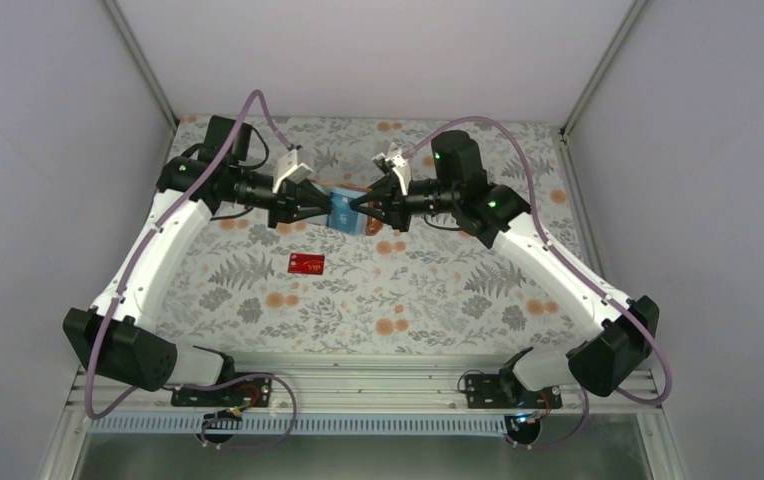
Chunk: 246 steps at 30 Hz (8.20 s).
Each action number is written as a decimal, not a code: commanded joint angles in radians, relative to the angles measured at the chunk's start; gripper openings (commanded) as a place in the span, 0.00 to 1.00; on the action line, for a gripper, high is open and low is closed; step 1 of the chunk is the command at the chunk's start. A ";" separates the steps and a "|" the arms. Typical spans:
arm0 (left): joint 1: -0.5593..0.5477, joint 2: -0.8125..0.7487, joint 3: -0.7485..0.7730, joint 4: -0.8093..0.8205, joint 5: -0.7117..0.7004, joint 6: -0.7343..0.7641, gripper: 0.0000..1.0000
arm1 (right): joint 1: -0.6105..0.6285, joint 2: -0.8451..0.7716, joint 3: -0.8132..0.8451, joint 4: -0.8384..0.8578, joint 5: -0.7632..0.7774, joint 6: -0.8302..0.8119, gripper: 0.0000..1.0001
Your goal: Take the credit cards out of the card holder
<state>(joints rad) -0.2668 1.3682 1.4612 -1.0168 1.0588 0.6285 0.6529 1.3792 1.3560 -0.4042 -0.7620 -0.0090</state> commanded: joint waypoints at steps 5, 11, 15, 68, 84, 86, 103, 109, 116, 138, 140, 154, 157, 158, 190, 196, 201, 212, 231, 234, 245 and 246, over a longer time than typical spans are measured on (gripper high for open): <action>-0.029 0.022 0.007 0.039 0.096 0.045 0.02 | 0.030 -0.026 0.008 0.066 -0.125 0.000 0.04; -0.044 0.023 0.014 0.017 0.116 0.068 0.08 | 0.028 -0.006 0.017 0.062 -0.086 0.014 0.04; -0.045 0.025 0.024 0.004 0.136 0.079 0.15 | 0.024 -0.005 0.018 0.074 -0.048 0.032 0.04; 0.078 0.033 -0.034 0.063 0.067 0.068 0.24 | -0.085 0.072 -0.033 0.081 -0.247 0.007 0.04; -0.002 0.092 0.017 0.056 0.045 0.064 0.40 | -0.081 0.048 -0.030 0.048 -0.325 -0.079 0.04; -0.021 0.092 0.029 0.035 0.081 0.081 0.36 | -0.081 0.051 -0.028 0.050 -0.311 -0.075 0.04; 0.026 0.050 0.051 0.137 0.186 -0.110 0.02 | -0.092 0.014 -0.181 0.311 -0.259 0.136 0.41; 0.032 0.040 0.058 0.132 0.192 -0.117 0.02 | -0.091 0.014 -0.199 0.389 -0.267 0.179 0.47; 0.059 0.041 0.083 0.144 0.213 -0.136 0.02 | -0.087 0.029 -0.207 0.384 -0.242 0.178 0.59; 0.062 0.030 0.101 0.100 0.190 -0.116 0.02 | -0.088 0.060 -0.133 0.447 -0.286 0.246 0.06; 0.062 0.033 0.099 0.071 0.196 -0.084 0.02 | -0.089 0.055 -0.132 0.433 -0.284 0.236 0.04; 0.064 0.052 0.126 -0.112 0.139 0.141 0.19 | -0.089 0.041 -0.097 0.322 -0.305 0.140 0.04; 0.064 0.062 0.142 -0.154 0.142 0.175 0.17 | -0.089 0.039 -0.097 0.315 -0.303 0.134 0.04; 0.064 0.066 0.146 -0.169 0.142 0.192 0.17 | -0.089 0.038 -0.096 0.314 -0.305 0.132 0.04; 0.078 0.060 0.132 -0.091 0.120 0.114 0.02 | -0.093 0.024 -0.093 0.203 -0.315 0.056 0.04; 0.071 0.067 0.102 -0.056 0.093 0.086 0.14 | -0.091 0.036 -0.080 0.193 -0.338 0.044 0.04; 0.060 0.084 0.127 -0.057 0.099 0.085 0.17 | -0.091 0.035 -0.082 0.184 -0.343 0.037 0.04; 0.067 0.074 0.149 -0.131 0.125 0.139 0.02 | -0.099 0.016 -0.077 0.177 -0.294 0.034 0.04; 0.224 0.048 -0.169 0.599 -0.365 -0.795 0.02 | -0.315 -0.087 -0.228 0.281 0.180 0.383 0.04; 0.233 0.110 -0.201 0.673 -0.424 -0.992 0.02 | -0.315 -0.109 -0.245 0.312 0.264 0.479 0.04; 0.234 0.346 -0.350 0.909 -0.515 -1.406 0.02 | -0.297 -0.136 -0.259 0.320 0.305 0.583 0.04; 0.233 0.362 -0.356 0.920 -0.515 -1.412 0.02 | -0.295 -0.133 -0.258 0.312 0.307 0.581 0.04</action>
<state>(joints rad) -0.0338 1.7100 1.1301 -0.2150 0.6106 -0.6540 0.3473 1.2636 1.1049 -0.1181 -0.4850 0.5400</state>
